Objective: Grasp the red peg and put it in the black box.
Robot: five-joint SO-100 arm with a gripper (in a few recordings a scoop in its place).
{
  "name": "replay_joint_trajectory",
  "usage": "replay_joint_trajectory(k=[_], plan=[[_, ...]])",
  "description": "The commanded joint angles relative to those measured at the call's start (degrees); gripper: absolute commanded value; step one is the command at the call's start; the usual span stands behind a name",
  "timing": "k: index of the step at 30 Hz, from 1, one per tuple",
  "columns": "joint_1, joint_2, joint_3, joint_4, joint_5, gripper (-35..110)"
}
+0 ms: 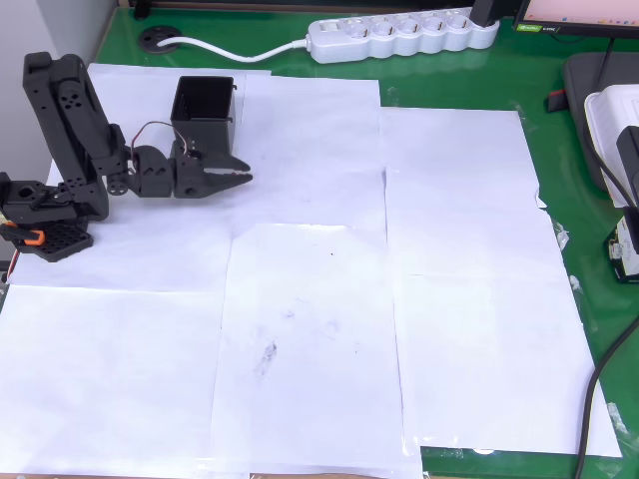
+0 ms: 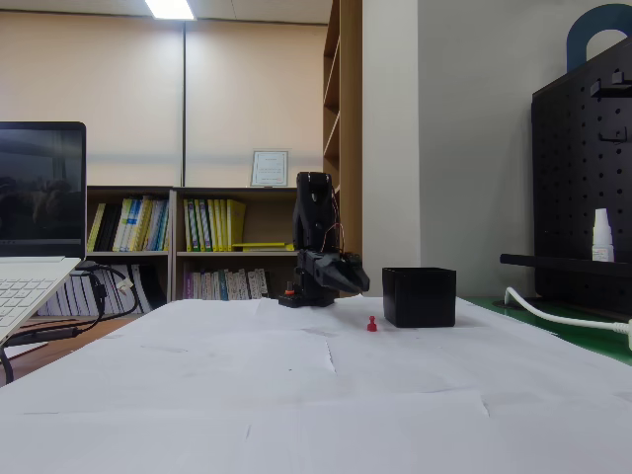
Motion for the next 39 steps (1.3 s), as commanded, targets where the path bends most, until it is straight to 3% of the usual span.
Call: replay_joint_trajectory(k=[1,12,19,39], plan=[[-4.0,-1.4,0.6,1.2,0.0,0],[-1.3,-0.1,0.5,6.8,-3.3,1],[-5.8,0.6,0.4,11.3,-3.5,0],[-4.9,1.1,0.4,15.2,-6.8,0]])
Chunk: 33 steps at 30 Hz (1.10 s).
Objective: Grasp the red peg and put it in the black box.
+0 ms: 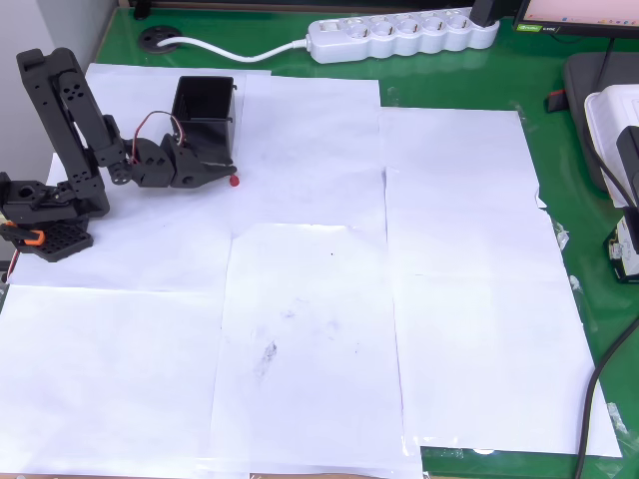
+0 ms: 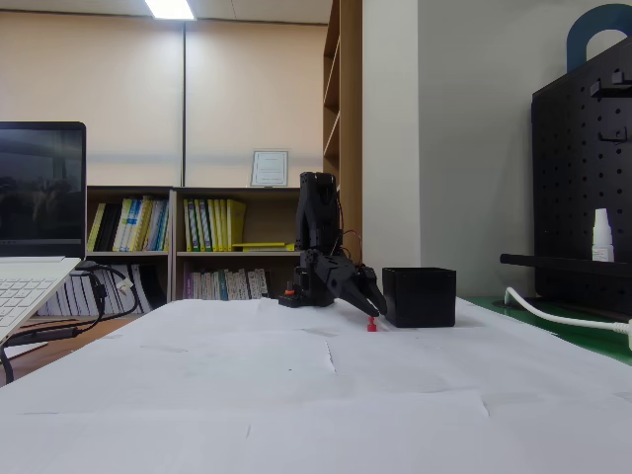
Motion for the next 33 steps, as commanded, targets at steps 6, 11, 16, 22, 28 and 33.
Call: replay_joint_trajectory(k=[6,11,16,22,28,33], plan=[[1.1,1.8,0.4,-0.3,-1.9,0],[2.3,3.0,0.3,-0.1,-3.5,0],[3.8,3.4,0.3,0.3,-4.8,0],[5.4,3.4,0.3,0.3,-5.0,0],[6.9,3.5,0.3,0.0,-5.2,0],[8.2,3.4,0.3,-0.6,-5.2,0]])
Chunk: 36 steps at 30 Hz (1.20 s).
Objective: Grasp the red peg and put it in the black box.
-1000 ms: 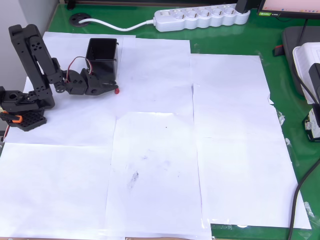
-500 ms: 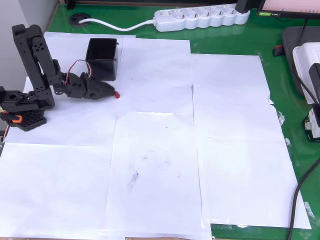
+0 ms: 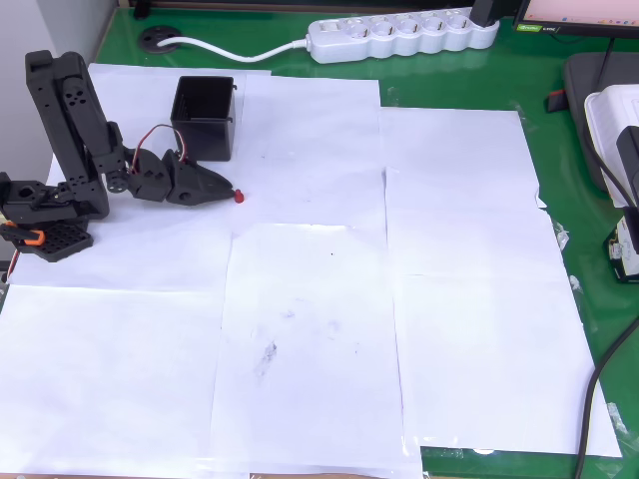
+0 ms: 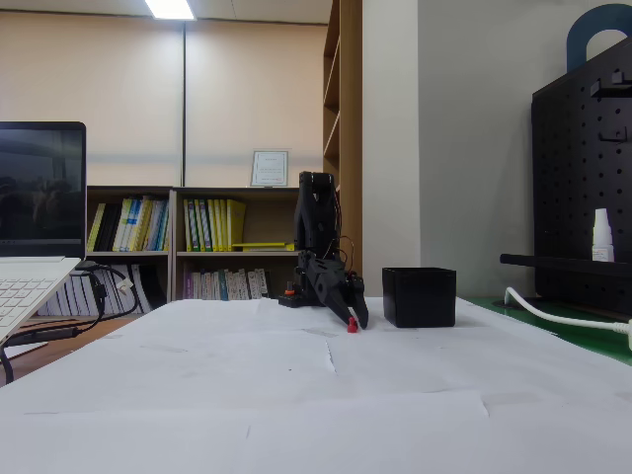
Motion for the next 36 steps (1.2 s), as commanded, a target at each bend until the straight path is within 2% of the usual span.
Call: replay_joint_trajectory(k=[1,14,25,36], plan=[[0.4,0.7,1.0,-0.9,-1.1,0],[2.8,2.5,4.3,-0.5,-1.1,0],[2.9,4.0,12.1,5.5,-0.4,0],[2.8,5.0,14.5,6.7,-0.1,0]])
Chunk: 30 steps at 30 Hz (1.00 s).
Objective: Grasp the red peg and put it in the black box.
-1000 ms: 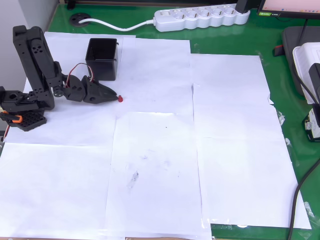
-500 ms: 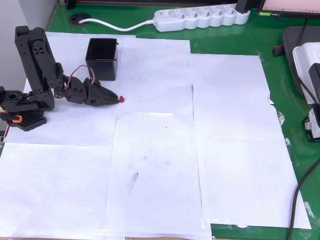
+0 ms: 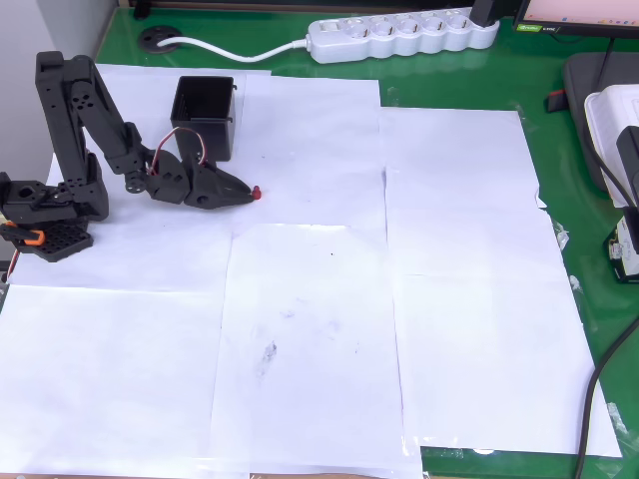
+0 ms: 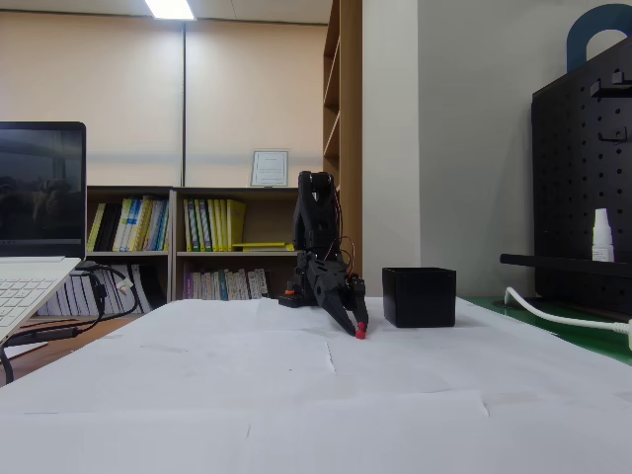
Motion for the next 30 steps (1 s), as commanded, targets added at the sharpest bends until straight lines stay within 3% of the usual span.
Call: replay_joint_trajectory(k=[1,13,19,30], plan=[[0.0,1.1,4.1,0.4,-0.6,0],[0.7,7.8,13.4,2.1,-1.0,0],[1.0,7.5,9.7,1.4,-2.5,0],[-0.2,11.8,-5.2,-16.4,-7.7,1]])
